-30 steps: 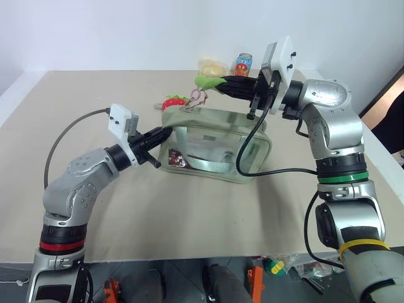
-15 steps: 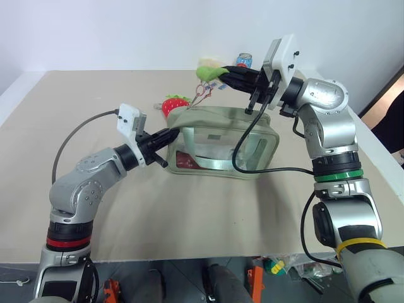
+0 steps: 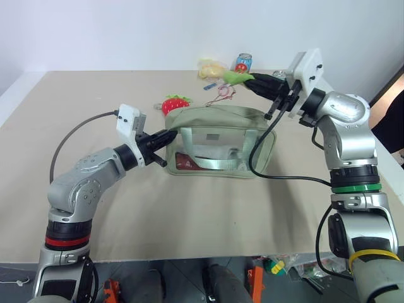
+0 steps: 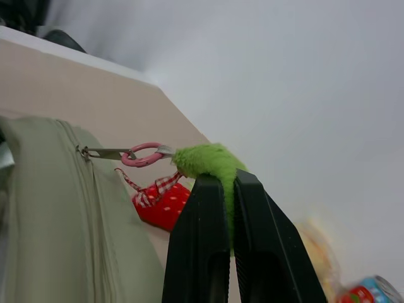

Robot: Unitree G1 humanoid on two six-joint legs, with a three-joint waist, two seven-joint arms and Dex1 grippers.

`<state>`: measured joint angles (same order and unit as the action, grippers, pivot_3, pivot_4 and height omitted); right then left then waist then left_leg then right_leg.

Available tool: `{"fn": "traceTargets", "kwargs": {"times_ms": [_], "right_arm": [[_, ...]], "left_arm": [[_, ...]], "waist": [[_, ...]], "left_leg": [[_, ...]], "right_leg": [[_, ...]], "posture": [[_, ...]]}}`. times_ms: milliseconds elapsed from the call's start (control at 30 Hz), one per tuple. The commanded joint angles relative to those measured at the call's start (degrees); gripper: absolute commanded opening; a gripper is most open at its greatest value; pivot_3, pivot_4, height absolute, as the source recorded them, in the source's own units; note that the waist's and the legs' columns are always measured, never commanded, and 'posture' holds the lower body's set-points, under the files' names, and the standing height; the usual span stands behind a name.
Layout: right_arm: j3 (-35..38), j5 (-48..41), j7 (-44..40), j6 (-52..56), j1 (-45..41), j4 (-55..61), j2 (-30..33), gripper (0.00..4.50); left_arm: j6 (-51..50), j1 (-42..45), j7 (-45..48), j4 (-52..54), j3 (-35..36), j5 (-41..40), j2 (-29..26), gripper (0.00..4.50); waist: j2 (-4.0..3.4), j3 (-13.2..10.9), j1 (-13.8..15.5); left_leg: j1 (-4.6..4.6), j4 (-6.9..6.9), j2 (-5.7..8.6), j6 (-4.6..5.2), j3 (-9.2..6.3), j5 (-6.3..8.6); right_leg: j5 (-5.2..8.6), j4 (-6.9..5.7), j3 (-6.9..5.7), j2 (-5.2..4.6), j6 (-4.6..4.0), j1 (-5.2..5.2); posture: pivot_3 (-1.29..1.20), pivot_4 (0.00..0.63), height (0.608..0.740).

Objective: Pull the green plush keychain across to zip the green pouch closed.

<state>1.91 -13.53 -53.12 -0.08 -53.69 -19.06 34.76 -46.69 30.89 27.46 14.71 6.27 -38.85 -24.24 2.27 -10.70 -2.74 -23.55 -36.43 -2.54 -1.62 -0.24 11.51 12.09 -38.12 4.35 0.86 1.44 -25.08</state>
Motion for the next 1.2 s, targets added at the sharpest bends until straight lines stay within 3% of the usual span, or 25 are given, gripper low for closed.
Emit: {"fn": "traceTargets", "kwargs": {"times_ms": [33, 333, 633, 1033, 1200], "right_arm": [[4.3, -0.1, 2.9, -0.2, 1.1, 2.9, 3.1, 0.03], [7.5, 2.3, 6.9, 0.4, 8.2, 4.1, 9.9, 0.03], [9.1, 4.5, 11.5, 7.4, 16.0, 8.3, 13.9, 0.03], [3.7, 7.6, 12.2, 25.1, 29.3, 23.7, 13.8, 0.03], [-0.2, 8.2, 13.6, 26.4, 32.9, 27.5, 9.8, 0.03]], "left_arm": [[-0.3, 1.0, -0.5, 0.7, 1.3, 0.0, -1.0, 0.00], [-0.8, 1.9, -0.8, 1.1, 0.9, 0.3, -0.6, 0.00], [-0.8, 2.6, -1.2, 1.6, 0.5, 0.3, -0.6, 0.00], [-0.8, 3.6, -1.9, 1.8, 0.1, 0.2, -0.2, 0.00], [-0.5, 3.3, -2.3, 2.3, -0.4, 0.4, -0.1, 0.00]], "waist": [[0.00, 0.0, 0.0], [0.00, 0.0, 0.0], [0.00, 0.0, 0.0], [0.00, 0.0, 0.0], [0.01, 0.0, 0.0]], "left_leg": [[0.00, 0.00, 0.01, 0.00, 0.00, 0.00], [0.03, 0.00, 0.01, 0.00, 0.05, 0.00], [0.13, 0.00, 0.02, 0.00, 0.14, 0.00], [0.15, -0.06, 0.03, -0.01, 0.19, -0.01], [0.21, -0.07, 0.01, -0.01, 0.20, -0.01]], "right_leg": [[0.00, 0.00, 0.00, 0.00, 0.00, 0.00], [0.00, 0.00, 0.06, 0.00, 0.01, 0.01], [-0.03, 0.00, 0.17, 0.02, 0.07, 0.04], [-0.07, 0.00, 0.24, 0.01, 0.15, 0.06], [-0.08, 0.00, 0.27, 0.07, 0.17, 0.09]], "posture": [[0.00, 0.150, 0.740], [0.00, 0.150, 0.740], [0.00, 0.150, 0.740], [0.00, 0.150, 0.740], [0.00, 0.150, 0.740]]}}
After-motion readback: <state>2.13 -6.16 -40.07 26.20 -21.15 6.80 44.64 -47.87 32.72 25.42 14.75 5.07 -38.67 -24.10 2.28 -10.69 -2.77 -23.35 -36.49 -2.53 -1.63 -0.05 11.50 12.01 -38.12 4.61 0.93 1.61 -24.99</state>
